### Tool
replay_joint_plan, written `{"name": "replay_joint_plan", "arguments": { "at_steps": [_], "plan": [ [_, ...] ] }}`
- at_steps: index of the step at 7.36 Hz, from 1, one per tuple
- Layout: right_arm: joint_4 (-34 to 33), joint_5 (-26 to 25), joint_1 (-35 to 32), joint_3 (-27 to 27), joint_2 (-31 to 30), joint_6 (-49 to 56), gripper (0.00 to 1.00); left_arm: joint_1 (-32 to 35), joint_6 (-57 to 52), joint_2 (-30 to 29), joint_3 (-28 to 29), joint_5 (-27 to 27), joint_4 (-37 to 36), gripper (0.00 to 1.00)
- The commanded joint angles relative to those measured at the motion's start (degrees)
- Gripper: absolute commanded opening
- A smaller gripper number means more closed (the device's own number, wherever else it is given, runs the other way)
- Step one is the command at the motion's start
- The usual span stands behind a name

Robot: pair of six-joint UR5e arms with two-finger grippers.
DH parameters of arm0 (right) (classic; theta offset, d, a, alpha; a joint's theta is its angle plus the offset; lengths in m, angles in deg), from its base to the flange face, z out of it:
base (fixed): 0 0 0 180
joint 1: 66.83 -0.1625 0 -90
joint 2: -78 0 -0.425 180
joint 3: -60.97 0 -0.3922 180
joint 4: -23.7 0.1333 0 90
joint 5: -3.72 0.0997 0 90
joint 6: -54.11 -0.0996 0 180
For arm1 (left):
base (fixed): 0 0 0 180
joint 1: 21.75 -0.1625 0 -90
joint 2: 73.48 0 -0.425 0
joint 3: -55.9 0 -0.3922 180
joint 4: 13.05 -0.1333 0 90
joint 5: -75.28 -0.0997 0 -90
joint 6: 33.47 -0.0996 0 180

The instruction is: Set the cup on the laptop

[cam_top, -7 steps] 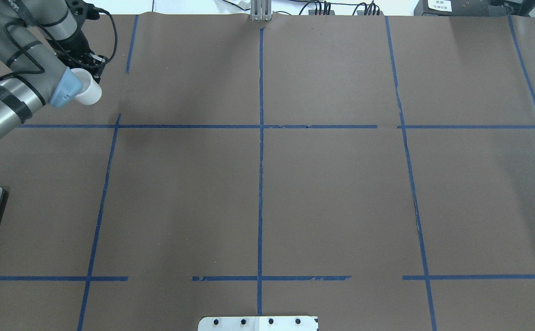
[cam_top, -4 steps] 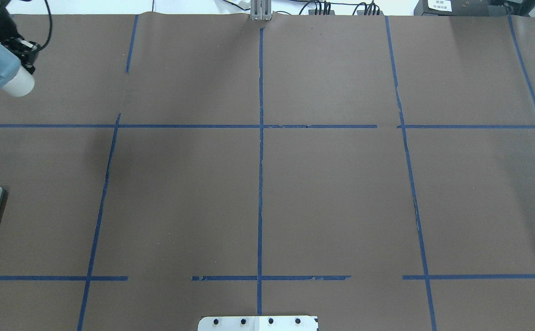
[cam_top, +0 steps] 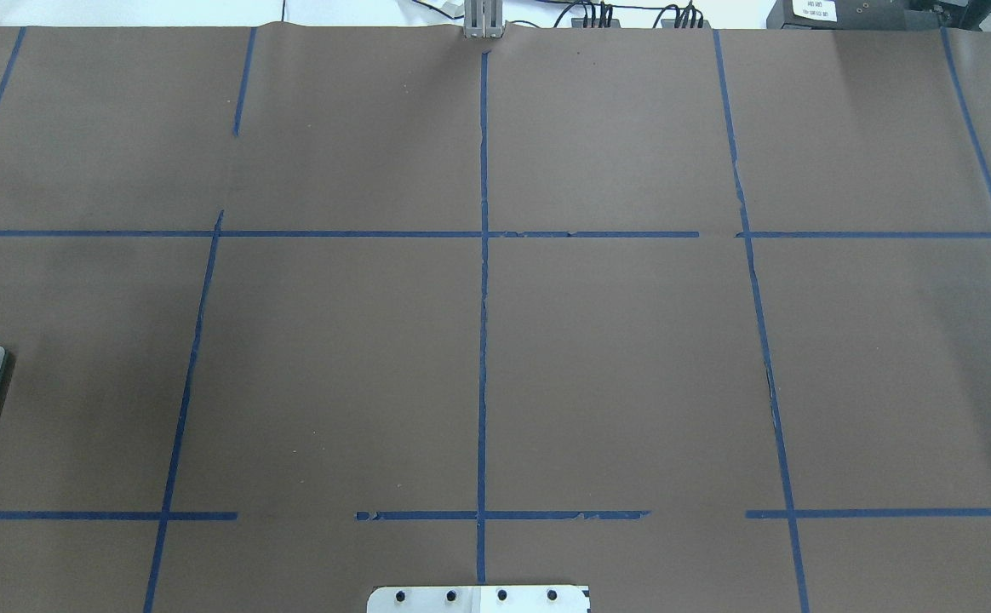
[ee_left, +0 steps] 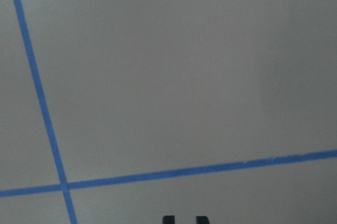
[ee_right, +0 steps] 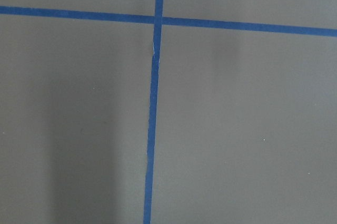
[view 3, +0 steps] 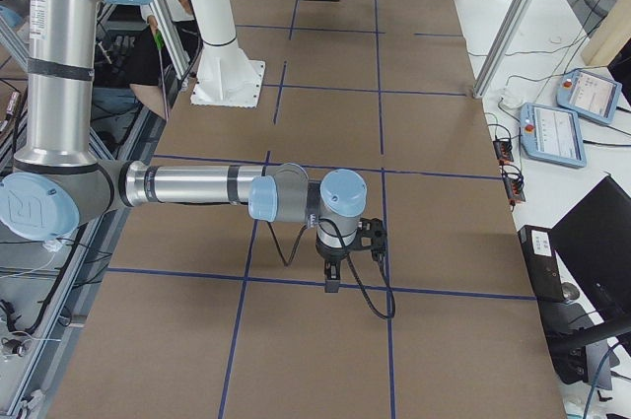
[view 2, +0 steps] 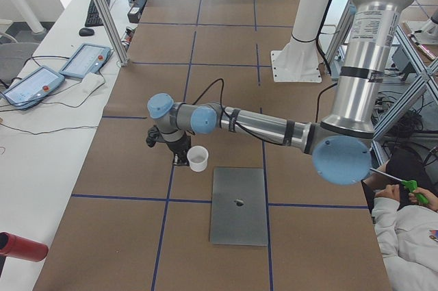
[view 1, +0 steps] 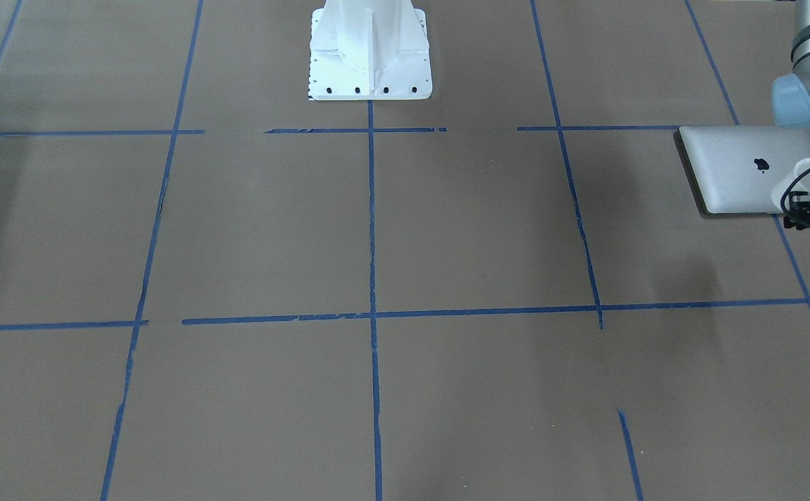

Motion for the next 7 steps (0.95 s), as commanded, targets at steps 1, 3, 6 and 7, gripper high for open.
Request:
{"name": "replay_joint_plan", "arguments": {
  "at_steps": [1, 3, 6, 7],
  "plan": [
    [0.0, 0.1, 0.0, 0.0, 0.0, 0.0, 1.0, 0.1, 0.0, 11.4, -1.5, 2.2, 12.8, 0.0],
    [0.0, 0.0, 0.0, 0.0, 0.0, 0.1, 1.0, 0.1, 5.1, 14.4, 2.2, 2.3, 21.1, 0.0],
    [0.0, 0.0, 0.0, 0.0, 0.0, 0.0, 1.0, -0.4, 14.5, 15.9, 11.0, 1.8, 38.4, 0.0],
    [0.0, 0.1, 0.0, 0.0, 0.0, 0.0, 1.0, -0.5, 14.8, 16.6, 11.1, 1.9, 38.7, 0.0]
  ]
}}
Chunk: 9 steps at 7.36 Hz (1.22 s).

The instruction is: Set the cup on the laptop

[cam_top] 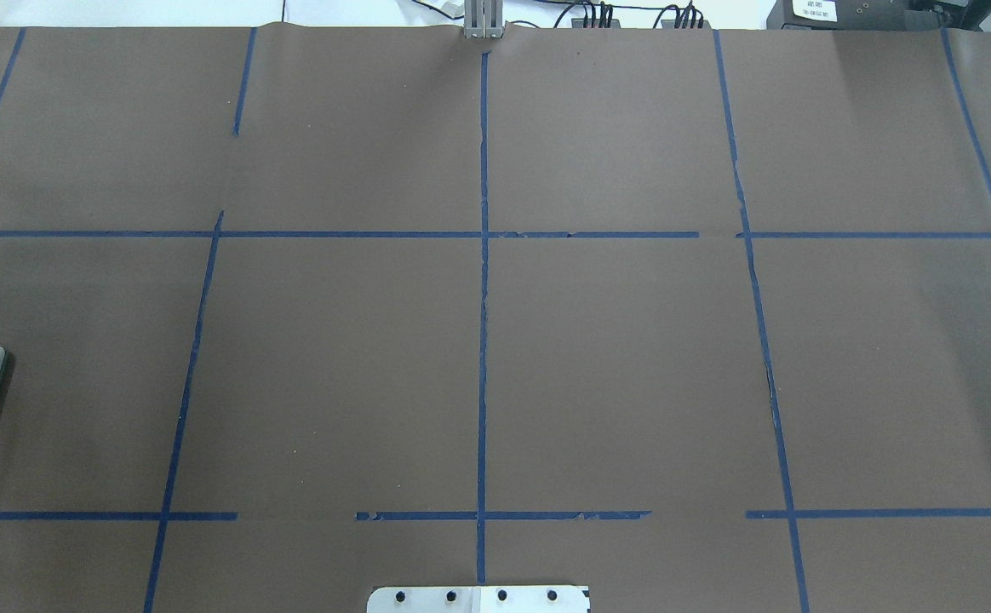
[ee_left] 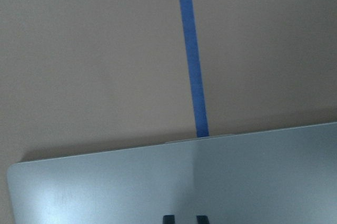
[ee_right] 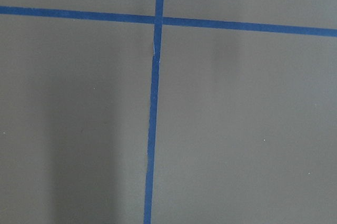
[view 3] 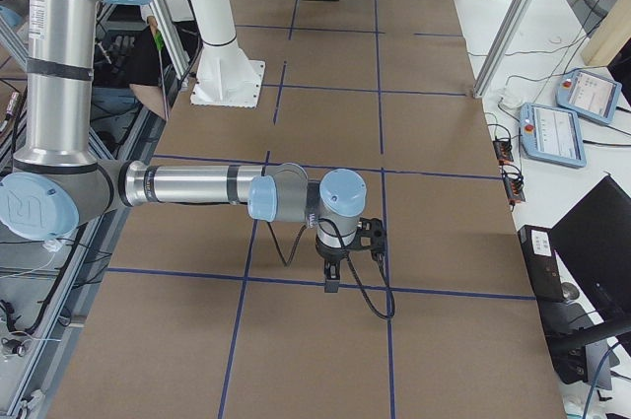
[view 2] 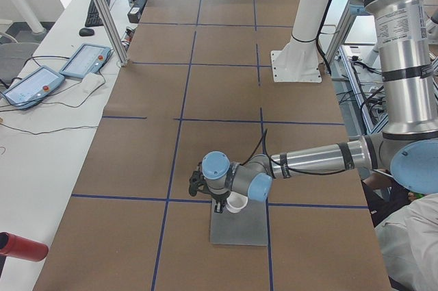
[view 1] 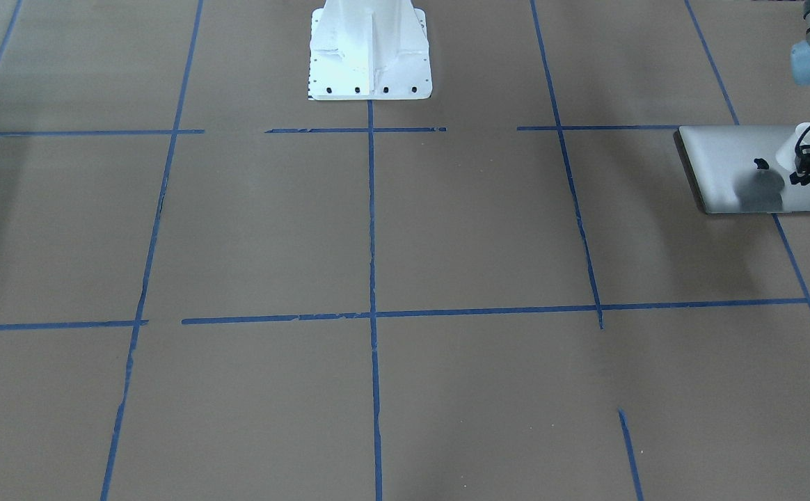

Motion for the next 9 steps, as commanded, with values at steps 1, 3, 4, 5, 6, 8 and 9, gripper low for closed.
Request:
{"name": "replay_joint_plan", "arguments": {
  "at_steps": [1, 3, 4, 5, 6, 8, 9],
  "plan": [
    [0.1, 0.0, 0.0, 0.0, 0.0, 0.0, 1.0, -0.3, 3.0, 0.7, 1.0, 0.2, 2.8, 0.0],
    [0.0, 0.0, 0.0, 0.0, 0.0, 0.0, 1.0, -0.8, 8.9, 0.9, 1.0, 0.2, 8.5, 0.0],
    [0.0, 0.0, 0.0, 0.0, 0.0, 0.0, 1.0, -1.9, 9.4, 0.9, 1.0, 0.2, 8.9, 0.0],
    [0.0, 0.0, 0.0, 0.0, 0.0, 0.0, 1.0, -2.7, 9.7, 0.9, 1.1, 0.2, 8.9, 0.0],
    [0.0, 0.0, 0.0, 0.0, 0.0, 0.0, 1.0, -3.4, 9.7, 0.9, 1.0, 0.2, 8.9, 0.0],
    [0.0, 0.0, 0.0, 0.0, 0.0, 0.0, 1.0, -3.8, 9.6, 0.9, 1.1, 0.2, 8.9, 0.37],
    [0.0, 0.0, 0.0, 0.0, 0.0, 0.0, 1.0, -3.9, 9.7, 1.1, 1.1, 0.2, 8.8, 0.58]
  ]
}}
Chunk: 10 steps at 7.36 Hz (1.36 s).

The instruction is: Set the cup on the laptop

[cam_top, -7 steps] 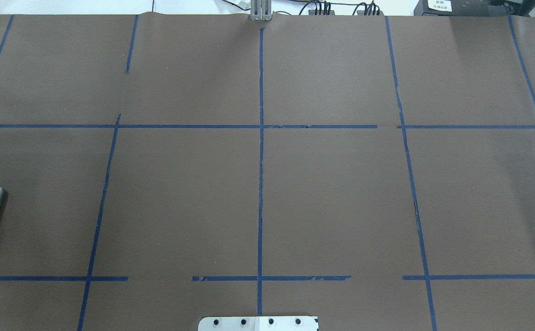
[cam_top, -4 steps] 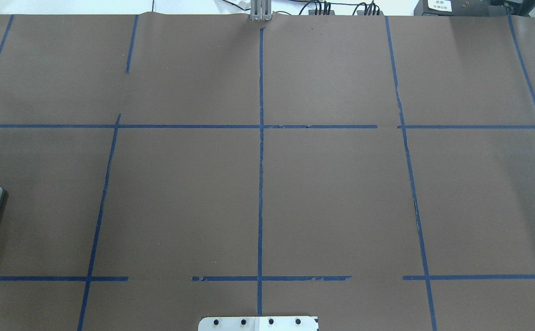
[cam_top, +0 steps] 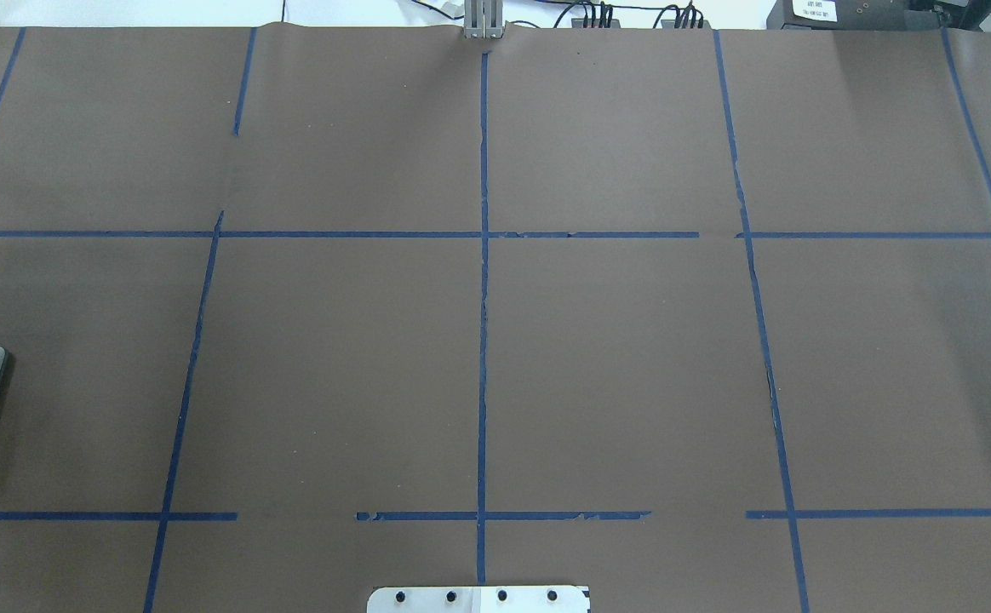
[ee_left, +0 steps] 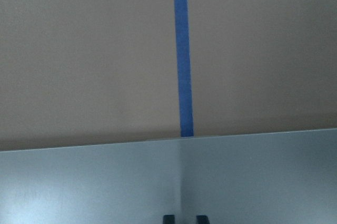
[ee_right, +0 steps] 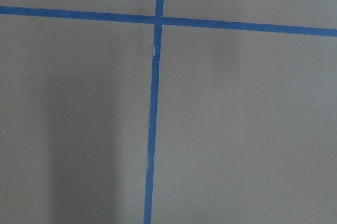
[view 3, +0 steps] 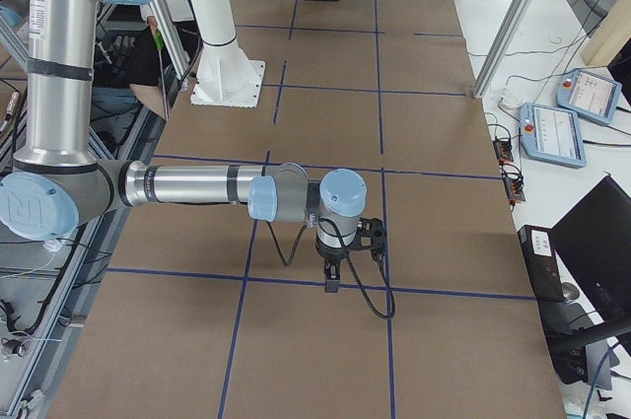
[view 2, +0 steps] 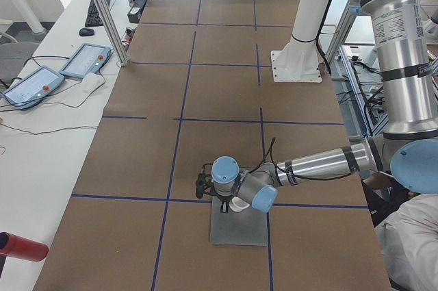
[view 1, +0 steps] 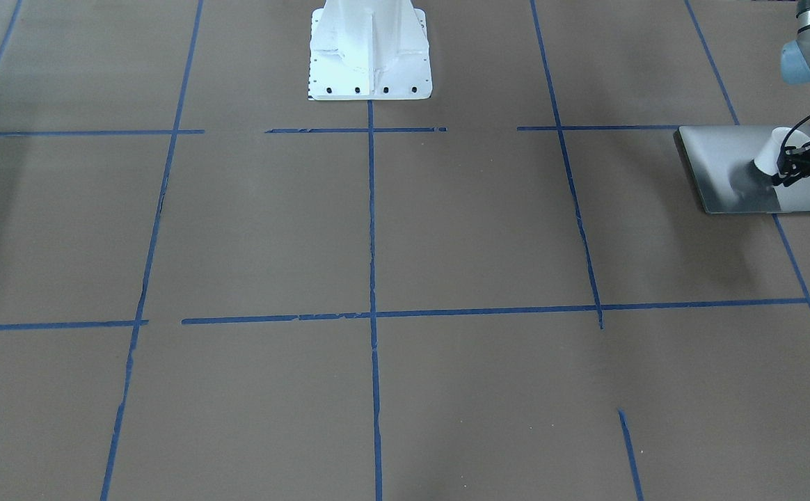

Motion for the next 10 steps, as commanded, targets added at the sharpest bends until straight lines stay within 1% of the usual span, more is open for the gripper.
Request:
{"name": "replay_joint_plan", "arguments": {
  "at_steps": [1, 2, 3, 5, 6, 7, 8, 9, 10],
  "plan": [
    [0.0, -0.1, 0.0, 0.0, 0.0, 0.0, 1.0, -0.2, -0.1, 0.2, 0.0, 0.0, -0.1, 0.7],
    [0.0, 0.0, 0.0, 0.0, 0.0, 0.0, 1.0, -0.2, -0.4, 0.2, -0.1, 0.0, -0.1, 0.89],
    [0.0, 0.0, 0.0, 0.0, 0.0, 0.0, 1.0, -0.1, -0.6, 0.0, -0.3, 0.1, -0.1, 1.0],
    [0.0, 0.0, 0.0, 0.0, 0.0, 0.0, 1.0, 0.4, -1.4, -0.2, -4.4, 1.2, -0.9, 1.0],
    [0.0, -0.1, 0.0, 0.0, 0.0, 0.0, 1.0, 0.9, -5.2, -0.3, -4.7, 4.0, -2.9, 1.0],
    [0.0, 0.0, 0.0, 0.0, 0.0, 0.0, 1.0, 4.1, -11.2, -0.3, -6.6, 4.8, -8.8, 1.0],
    [0.0, 0.0, 0.0, 0.0, 0.0, 0.0, 1.0, 8.5, -19.5, -0.3, -8.8, 4.7, -17.2, 1.0],
    [0.0, 0.0, 0.0, 0.0, 0.0, 0.0, 1.0, 13.0, -27.6, -0.5, -12.1, 3.4, -27.2, 1.0],
    [0.0, 0.0, 0.0, 0.0, 0.0, 0.0, 1.0, 18.3, -33.7, -1.0, -16.1, -0.6, -37.4, 1.0]
  ]
}}
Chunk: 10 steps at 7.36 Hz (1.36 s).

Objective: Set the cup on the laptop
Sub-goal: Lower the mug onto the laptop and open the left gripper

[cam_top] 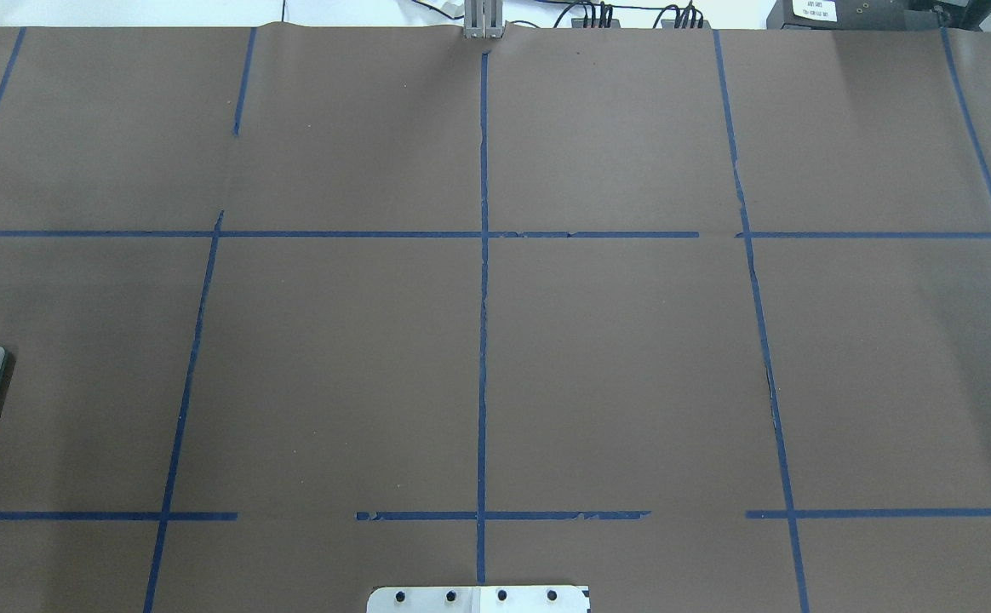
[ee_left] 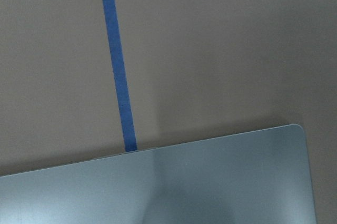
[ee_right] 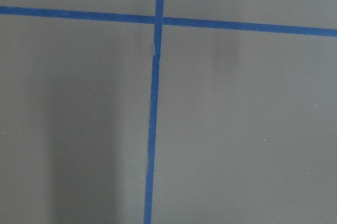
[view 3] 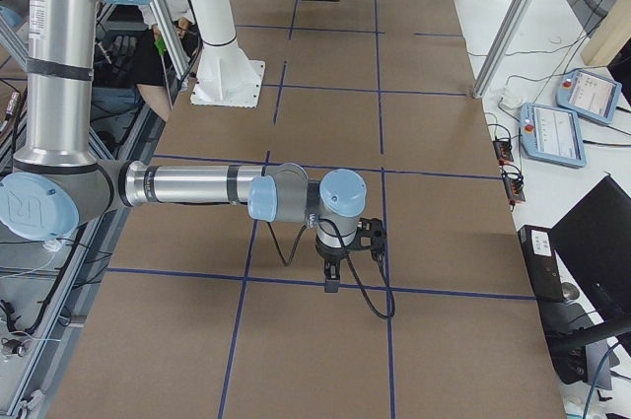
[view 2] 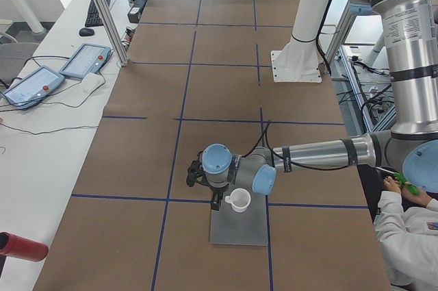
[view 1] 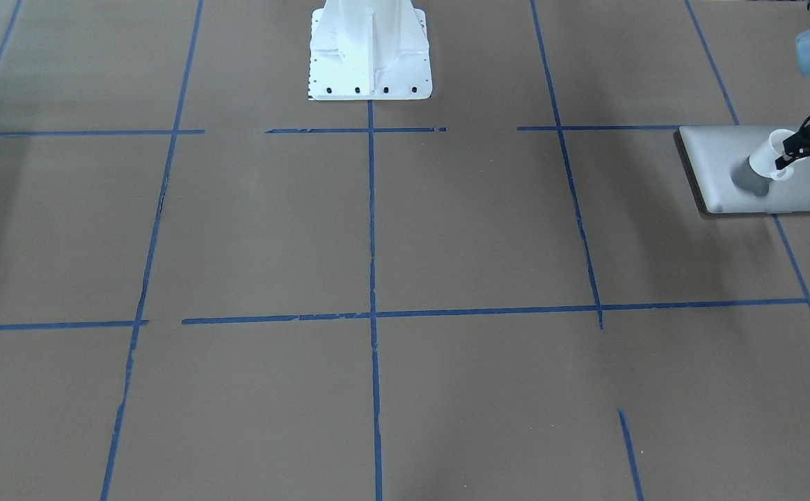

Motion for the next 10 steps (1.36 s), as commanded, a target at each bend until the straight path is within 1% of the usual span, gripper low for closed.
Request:
{"name": "replay_joint_plan", "arguments": {
  "at_steps": [1, 2, 3, 6, 8, 9, 10],
  "plan": [
    [0.0, 0.0, 0.0, 0.0, 0.0, 0.0, 1.0, 8.5, -9.9, -2.7, -8.7, -7.8, -20.5, 1.0],
    [0.0, 0.0, 0.0, 0.0, 0.0, 0.0, 1.0, 9.9, -11.7, -2.7, -9.1, -7.2, -21.8, 1.0],
    [0.0, 0.0, 0.0, 0.0, 0.0, 0.0, 1.0, 9.9, -11.8, -2.8, -8.3, -7.0, -21.5, 1.0],
    [0.0, 0.0, 0.0, 0.0, 0.0, 0.0, 1.0, 9.8, -11.8, -3.0, -8.7, -7.1, -21.4, 1.0],
    [0.0, 0.0, 0.0, 0.0, 0.0, 0.0, 1.0, 9.7, -11.9, -3.1, -7.8, -7.8, -19.0, 1.0],
    [0.0, -0.1, 0.0, 0.0, 0.0, 0.1, 1.0, 9.7, -11.9, -3.1, -7.3, -7.3, -16.3, 1.0],
    [0.0, -0.1, 0.0, 0.0, 0.0, 0.0, 1.0, 9.7, -11.9, -3.1, -7.1, -7.3, -15.8, 1.0]
  ]
}}
